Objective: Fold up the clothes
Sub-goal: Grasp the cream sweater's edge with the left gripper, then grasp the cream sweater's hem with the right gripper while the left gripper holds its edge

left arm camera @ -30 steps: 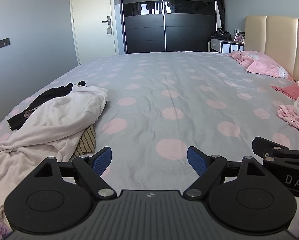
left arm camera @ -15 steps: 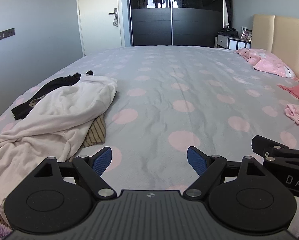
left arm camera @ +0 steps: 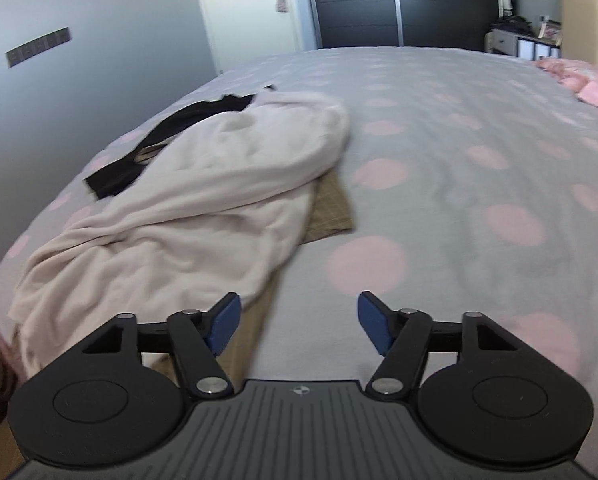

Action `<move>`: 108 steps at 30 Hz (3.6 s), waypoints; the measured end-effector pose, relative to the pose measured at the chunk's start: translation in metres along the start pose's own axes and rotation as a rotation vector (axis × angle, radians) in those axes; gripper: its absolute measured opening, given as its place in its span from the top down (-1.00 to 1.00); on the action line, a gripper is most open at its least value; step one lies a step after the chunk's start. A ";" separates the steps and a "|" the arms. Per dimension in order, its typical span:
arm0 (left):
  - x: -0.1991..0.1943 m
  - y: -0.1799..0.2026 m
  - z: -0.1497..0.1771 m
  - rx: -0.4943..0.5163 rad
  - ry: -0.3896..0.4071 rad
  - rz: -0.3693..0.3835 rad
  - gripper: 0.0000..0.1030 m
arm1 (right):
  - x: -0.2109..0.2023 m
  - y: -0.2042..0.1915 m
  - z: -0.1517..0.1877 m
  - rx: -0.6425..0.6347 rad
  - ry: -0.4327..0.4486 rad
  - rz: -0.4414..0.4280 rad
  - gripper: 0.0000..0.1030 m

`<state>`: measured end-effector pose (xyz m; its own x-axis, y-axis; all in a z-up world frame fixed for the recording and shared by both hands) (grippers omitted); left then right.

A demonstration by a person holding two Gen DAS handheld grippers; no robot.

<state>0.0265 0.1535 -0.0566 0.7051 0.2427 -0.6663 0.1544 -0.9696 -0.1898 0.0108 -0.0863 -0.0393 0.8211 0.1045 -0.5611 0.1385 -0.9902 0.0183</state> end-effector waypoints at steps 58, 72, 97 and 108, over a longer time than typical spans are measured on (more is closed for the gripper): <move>-0.097 0.150 -0.002 0.285 0.094 0.684 0.85 | -0.018 0.054 -0.005 0.028 -0.075 0.045 -0.80; -0.092 0.132 0.003 0.348 0.049 0.590 0.45 | -0.030 0.066 0.016 0.088 -0.143 -0.108 -0.24; 0.145 0.022 -0.116 0.327 -0.007 0.256 0.09 | 0.078 -0.001 -0.004 0.066 -0.330 -0.189 0.03; 0.186 0.024 -0.121 0.300 -0.087 0.249 0.98 | 0.107 0.006 0.001 0.126 -0.367 -0.187 0.75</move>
<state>0.2451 0.1722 -0.0984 0.6322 0.0152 -0.7746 -0.2325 -0.9500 -0.2084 0.0993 -0.0814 -0.0999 0.5333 0.2659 -0.8030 0.1791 -0.9633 -0.2001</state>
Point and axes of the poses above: each gripper's, at about its wrist camera, not at the fingertips, and x roughly the way its jaws point, y to its right, z to its underside, the point moved 3 cm from there along x, roughly the way its jaws point
